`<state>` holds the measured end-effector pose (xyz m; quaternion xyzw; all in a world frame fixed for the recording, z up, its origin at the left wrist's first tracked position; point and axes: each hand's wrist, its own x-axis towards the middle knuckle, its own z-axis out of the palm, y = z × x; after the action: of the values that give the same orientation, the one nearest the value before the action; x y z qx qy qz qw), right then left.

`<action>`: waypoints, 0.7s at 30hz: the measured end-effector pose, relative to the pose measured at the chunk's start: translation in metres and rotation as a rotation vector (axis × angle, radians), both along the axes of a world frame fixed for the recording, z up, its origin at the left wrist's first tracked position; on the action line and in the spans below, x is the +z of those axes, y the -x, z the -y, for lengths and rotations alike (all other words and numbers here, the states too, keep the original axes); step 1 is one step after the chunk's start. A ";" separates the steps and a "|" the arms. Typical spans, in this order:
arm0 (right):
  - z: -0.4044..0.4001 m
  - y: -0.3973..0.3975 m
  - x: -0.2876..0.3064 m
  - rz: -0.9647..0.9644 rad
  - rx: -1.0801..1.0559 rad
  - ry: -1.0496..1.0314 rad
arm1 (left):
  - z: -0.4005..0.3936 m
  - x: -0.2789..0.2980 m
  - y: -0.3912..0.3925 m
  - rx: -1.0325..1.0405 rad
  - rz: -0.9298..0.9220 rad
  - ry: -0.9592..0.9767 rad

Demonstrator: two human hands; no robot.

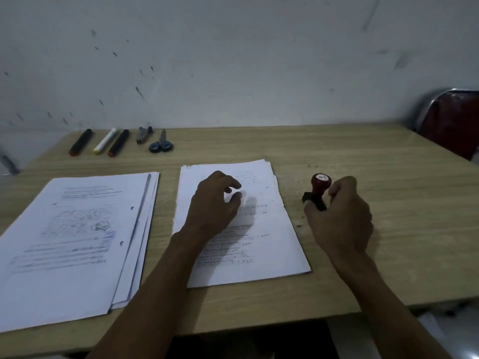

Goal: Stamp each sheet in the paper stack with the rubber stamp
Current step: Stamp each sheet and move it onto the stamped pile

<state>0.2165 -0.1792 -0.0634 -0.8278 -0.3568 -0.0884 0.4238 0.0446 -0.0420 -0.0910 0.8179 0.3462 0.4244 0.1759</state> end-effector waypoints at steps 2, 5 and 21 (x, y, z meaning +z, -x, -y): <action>-0.002 -0.008 0.001 -0.028 -0.022 0.015 | -0.001 -0.004 0.001 0.016 0.023 -0.002; -0.011 -0.016 0.001 -0.039 -0.010 0.060 | -0.001 -0.008 0.005 0.041 0.055 0.025; -0.028 -0.003 0.006 -0.031 0.211 -0.011 | -0.004 -0.015 0.005 0.042 -0.044 0.115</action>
<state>0.2193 -0.1514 -0.0571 -0.7846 -0.4348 -0.0327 0.4408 0.0393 -0.0384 -0.1061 0.8082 0.3911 0.3893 0.2057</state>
